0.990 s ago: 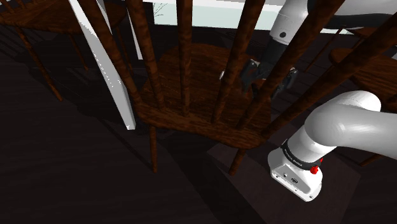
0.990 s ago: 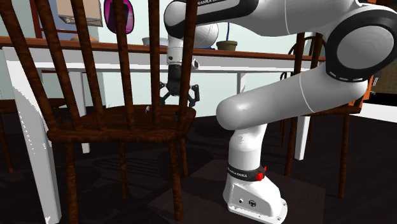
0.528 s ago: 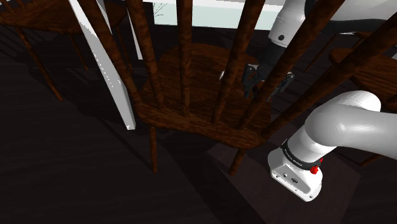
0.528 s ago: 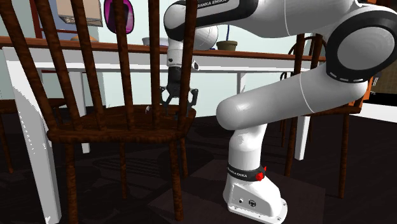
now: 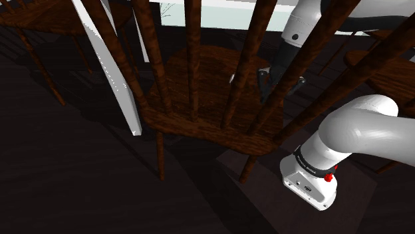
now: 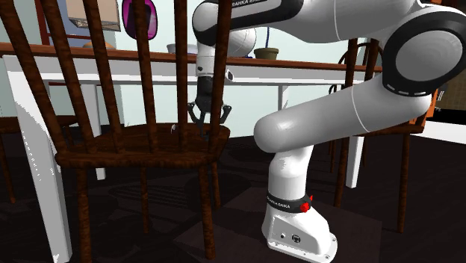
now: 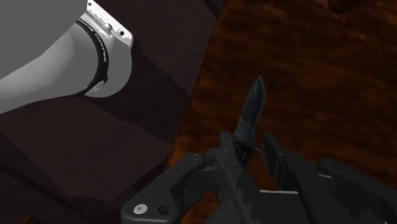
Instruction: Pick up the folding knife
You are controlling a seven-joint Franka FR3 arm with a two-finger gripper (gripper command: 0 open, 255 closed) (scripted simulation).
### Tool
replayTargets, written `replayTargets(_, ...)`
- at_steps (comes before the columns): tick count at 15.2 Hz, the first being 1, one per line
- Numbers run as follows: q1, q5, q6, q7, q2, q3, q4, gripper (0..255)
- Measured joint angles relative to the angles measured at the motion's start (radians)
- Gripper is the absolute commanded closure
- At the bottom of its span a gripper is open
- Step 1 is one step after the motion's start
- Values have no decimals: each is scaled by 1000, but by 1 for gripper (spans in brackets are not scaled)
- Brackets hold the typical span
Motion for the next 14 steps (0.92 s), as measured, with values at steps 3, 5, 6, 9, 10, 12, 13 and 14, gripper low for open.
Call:
replayTargets(3, -6, -11, -28, 6, 11, -14, 38, 255)
replayTargets(5, -10, -20, -48, 9, 16, -24, 62, 255)
replayTargets(6, -12, -24, -60, 13, 20, -28, 79, 255)
replayTargets(9, -18, -37, -87, 18, 35, -40, 122, 255)
replayTargets(10, -19, -41, -96, 19, 36, -45, 131, 255)
replayTargets(12, -23, -49, -118, 25, 47, -53, 165, 255)
replayTargets(13, -24, -52, -129, 28, 52, -57, 182, 255)
replayTargets(14, -25, -55, -134, 29, 55, -59, 190, 255)
